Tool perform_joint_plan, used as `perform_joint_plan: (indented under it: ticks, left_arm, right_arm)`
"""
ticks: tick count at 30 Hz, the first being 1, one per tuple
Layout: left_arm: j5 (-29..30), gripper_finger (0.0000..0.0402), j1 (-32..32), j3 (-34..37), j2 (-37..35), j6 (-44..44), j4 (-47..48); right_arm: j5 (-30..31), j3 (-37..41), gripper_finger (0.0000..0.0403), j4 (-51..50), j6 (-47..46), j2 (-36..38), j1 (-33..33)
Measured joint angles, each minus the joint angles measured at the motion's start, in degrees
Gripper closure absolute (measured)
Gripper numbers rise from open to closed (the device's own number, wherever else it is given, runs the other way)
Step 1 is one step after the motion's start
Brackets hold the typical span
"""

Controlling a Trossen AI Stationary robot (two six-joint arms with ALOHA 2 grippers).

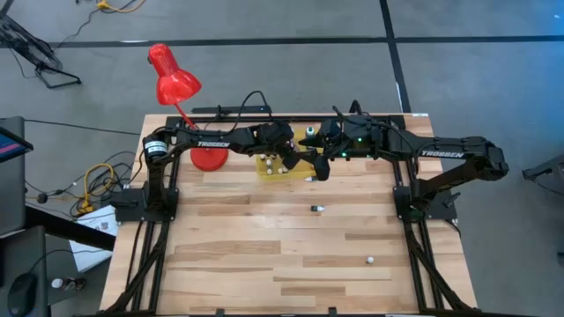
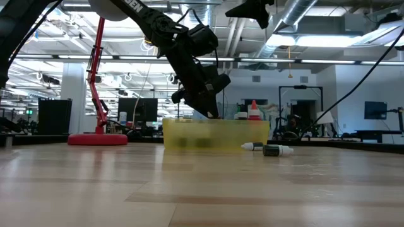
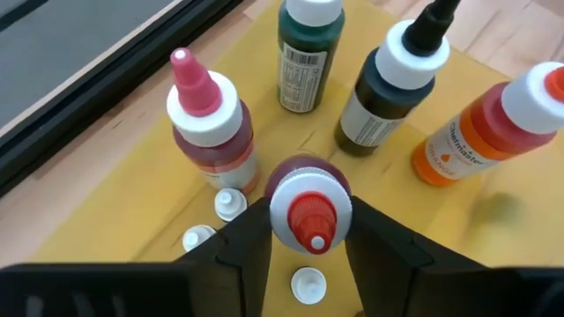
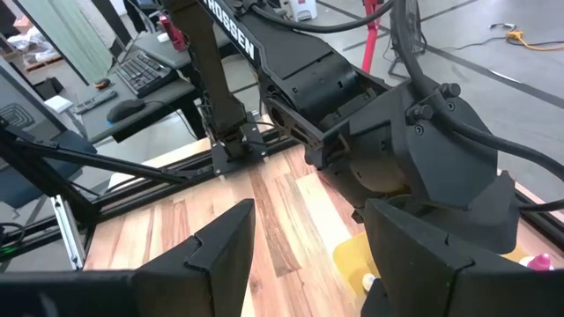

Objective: Pick & Place food coloring
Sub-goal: Put the large red food coloring bottle into the yellow bin

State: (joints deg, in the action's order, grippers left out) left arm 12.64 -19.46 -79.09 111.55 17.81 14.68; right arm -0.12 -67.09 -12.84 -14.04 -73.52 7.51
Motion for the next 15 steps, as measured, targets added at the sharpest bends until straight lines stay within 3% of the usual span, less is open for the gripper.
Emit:
perform_joint_plan:
  ticks: [6,15]
  left_arm:
    - [0.0,0.0244,0.0,0.0,0.0,0.2,0.0]
    - [1.5,0.0242,0.0,0.0,0.0,-0.6,-4.3]
  right_arm:
    - [0.0,0.0,0.0198,0.0,0.0,0.0,0.0]
    - [0.0,0.0,0.0198,0.0,0.0,0.0,0.0]
